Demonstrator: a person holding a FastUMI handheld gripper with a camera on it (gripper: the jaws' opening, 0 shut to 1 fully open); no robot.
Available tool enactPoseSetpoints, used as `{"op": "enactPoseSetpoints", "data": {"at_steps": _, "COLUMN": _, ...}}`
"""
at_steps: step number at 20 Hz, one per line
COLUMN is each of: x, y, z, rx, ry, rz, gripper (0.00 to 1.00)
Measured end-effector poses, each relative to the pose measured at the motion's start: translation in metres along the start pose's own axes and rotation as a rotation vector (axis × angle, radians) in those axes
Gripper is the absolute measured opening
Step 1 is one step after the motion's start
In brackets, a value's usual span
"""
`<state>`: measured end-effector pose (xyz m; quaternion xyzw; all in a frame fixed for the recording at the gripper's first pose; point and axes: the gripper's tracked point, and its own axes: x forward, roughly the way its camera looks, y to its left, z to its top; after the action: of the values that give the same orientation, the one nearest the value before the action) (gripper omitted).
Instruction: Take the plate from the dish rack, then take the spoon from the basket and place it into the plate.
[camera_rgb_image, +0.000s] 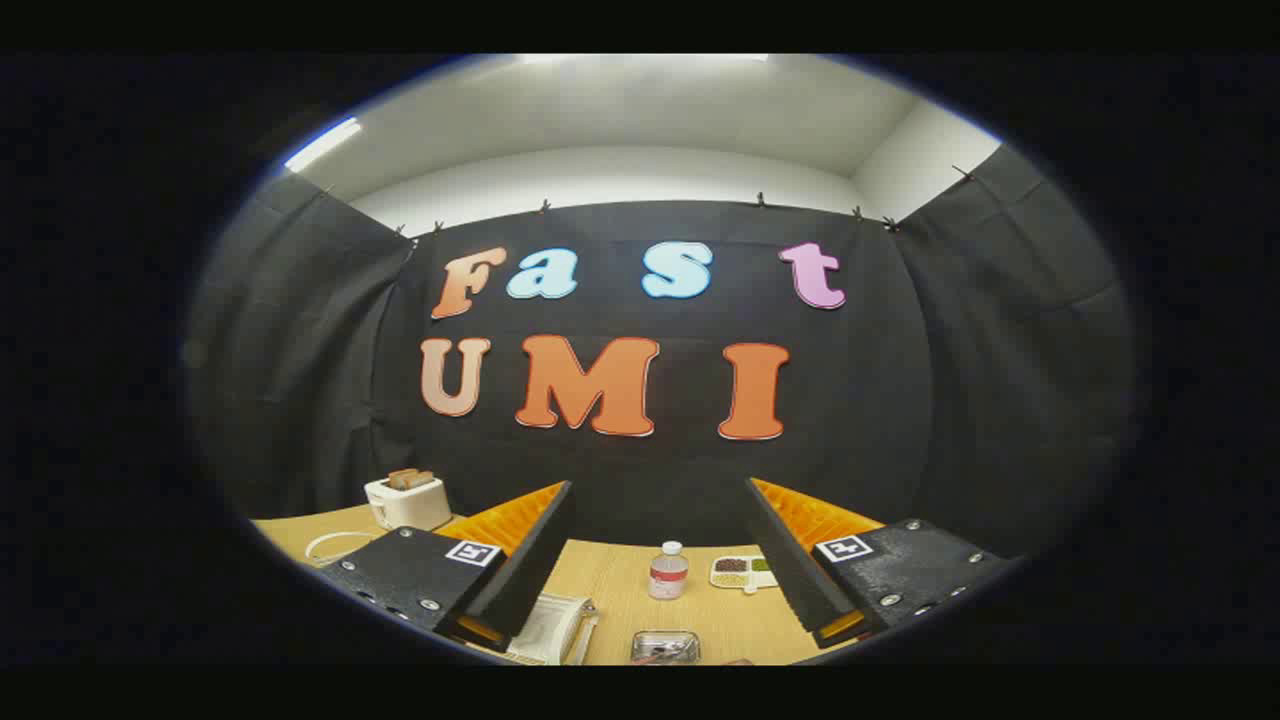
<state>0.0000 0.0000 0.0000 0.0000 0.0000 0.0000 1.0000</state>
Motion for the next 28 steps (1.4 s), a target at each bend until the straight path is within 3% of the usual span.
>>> {"op": "enactPoseSetpoints", "data": {"at_steps": 13, "x": 0.007, "y": 0.038, "z": 0.003, "rx": -0.047, "ry": 0.015, "rz": 0.098, "gripper": 0.99}}
{"op": "enactPoseSetpoints", "data": {"at_steps": 17, "x": 0.014, "y": 0.049, "z": -0.014, "rx": -0.099, "ry": 0.09, "rz": 0.108, "gripper": 0.99}}
{"op": "enactPoseSetpoints", "data": {"at_steps": 23, "x": 0.027, "y": 0.095, "z": -0.055, "rx": -0.043, "ry": 0.27, "rz": 0.234, "gripper": 0.99}}
{"op": "enactPoseSetpoints", "data": {"at_steps": 28, "x": 0.032, "y": 0.121, "z": -0.102, "rx": 0.026, "ry": 0.472, "rz": 0.276, "gripper": 0.99}}
